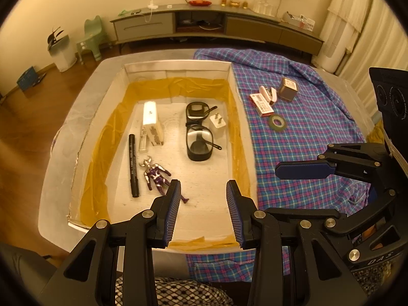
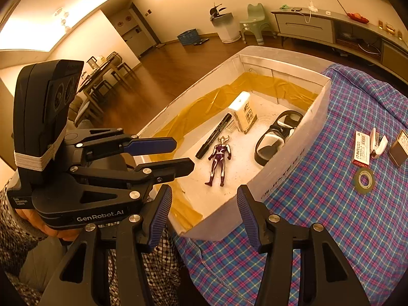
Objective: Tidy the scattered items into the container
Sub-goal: 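Withdraw both tools from the box back toward the cloth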
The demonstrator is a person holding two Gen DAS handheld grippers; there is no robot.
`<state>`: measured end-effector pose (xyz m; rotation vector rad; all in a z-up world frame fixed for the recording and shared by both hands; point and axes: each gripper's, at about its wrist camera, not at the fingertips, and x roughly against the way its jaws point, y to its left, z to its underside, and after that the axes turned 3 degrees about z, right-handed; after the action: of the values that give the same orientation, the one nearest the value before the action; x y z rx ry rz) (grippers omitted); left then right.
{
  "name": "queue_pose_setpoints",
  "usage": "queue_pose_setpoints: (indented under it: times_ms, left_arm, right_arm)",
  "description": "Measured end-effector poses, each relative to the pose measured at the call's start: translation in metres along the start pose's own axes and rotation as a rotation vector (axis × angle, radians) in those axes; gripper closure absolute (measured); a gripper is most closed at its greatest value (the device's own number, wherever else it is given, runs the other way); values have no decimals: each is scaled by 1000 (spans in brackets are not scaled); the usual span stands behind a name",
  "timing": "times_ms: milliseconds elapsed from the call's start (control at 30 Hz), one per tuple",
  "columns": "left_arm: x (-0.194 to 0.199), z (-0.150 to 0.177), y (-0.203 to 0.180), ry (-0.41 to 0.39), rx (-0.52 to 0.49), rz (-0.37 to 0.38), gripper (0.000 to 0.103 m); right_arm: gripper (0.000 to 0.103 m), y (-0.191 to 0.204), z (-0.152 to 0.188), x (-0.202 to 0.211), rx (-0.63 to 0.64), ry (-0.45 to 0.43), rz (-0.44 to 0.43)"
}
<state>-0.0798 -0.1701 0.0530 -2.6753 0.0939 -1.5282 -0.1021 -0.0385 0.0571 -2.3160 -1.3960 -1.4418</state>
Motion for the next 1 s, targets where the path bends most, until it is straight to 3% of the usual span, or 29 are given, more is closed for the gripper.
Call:
queue_pose_setpoints:
  times_ms: [367,733,933,1000]
  left_arm:
    - [-3,18,-51,9,-78,63,64]
    - [-48,2,-109,49,-121,151,63]
    - [-83,-17,-121,35,-74,141,63]
    - [-93,-26,-118,26,-31,139,63]
  right_arm:
    - [48,-36,34,27,-64,-39,-26]
    - [48,-137,60,45,-298,-93,47]
    - [48,-176,53,31,-341,-91,111]
    - [42,-185,46,24,-335,-83,143]
